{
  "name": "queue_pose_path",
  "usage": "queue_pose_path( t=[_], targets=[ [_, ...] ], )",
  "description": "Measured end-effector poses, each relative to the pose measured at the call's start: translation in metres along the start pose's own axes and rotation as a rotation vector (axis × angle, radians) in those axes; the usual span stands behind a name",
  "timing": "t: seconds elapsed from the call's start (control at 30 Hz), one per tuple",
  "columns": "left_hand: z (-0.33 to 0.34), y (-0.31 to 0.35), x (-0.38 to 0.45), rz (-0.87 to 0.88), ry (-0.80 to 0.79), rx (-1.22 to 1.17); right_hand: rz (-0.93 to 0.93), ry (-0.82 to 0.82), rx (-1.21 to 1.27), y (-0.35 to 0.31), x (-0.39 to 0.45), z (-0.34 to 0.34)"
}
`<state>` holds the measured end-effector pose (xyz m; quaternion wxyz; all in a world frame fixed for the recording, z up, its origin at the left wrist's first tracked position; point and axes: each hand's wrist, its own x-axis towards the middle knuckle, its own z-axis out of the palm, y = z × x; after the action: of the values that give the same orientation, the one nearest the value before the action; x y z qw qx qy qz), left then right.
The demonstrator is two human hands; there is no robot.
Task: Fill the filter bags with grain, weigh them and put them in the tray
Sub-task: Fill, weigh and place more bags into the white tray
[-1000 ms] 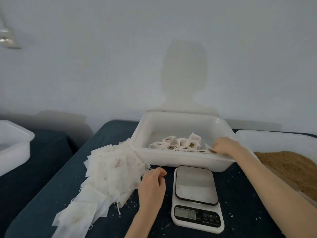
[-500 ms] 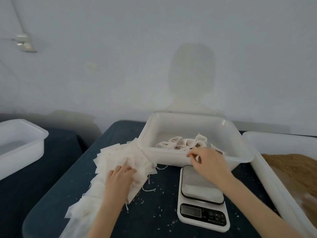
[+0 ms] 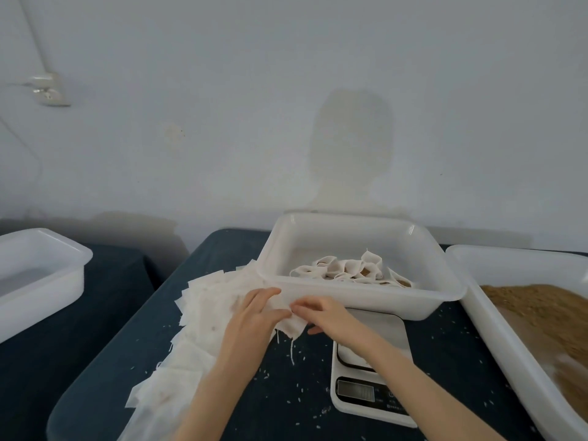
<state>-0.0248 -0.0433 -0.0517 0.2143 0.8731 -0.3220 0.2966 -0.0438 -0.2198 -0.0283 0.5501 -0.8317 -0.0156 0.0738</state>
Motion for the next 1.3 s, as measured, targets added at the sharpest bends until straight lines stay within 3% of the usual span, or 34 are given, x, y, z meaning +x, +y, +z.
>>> queue_pose_path(
  t=[0.17, 0.33, 0.57, 0.7, 0.87, 1.03, 1.3],
  targets=[
    [0.004, 0.004, 0.003, -0.141, 0.015, -0.054, 0.119, 0.017, 0.34, 0.005, -0.006, -0.003],
    [0.01, 0.016, -0.001, -0.23, -0.065, -0.023, 0.129, 0.083, 0.368, 0.007, -0.009, -0.01],
    [0.022, 0.023, 0.0, -0.137, -0.503, -0.179, 0.097, 0.138, 0.196, -0.001, -0.01, -0.029],
    [0.027, 0.022, 0.003, -0.254, -0.461, -0.297, 0.084, 0.105, 0.208, 0.0, -0.014, -0.034],
    [0.029, 0.028, 0.002, -0.3, -0.536, -0.53, 0.089, 0.127, 0.145, 0.001, -0.016, -0.029],
    [0.028, 0.033, 0.005, -0.403, -0.419, -0.694, -0.012, 0.22, 0.041, 0.004, -0.018, -0.027],
    [0.028, 0.035, 0.007, -0.402, -0.351, -0.716, -0.201, 0.233, -0.217, 0.012, -0.041, -0.045]
  ],
)
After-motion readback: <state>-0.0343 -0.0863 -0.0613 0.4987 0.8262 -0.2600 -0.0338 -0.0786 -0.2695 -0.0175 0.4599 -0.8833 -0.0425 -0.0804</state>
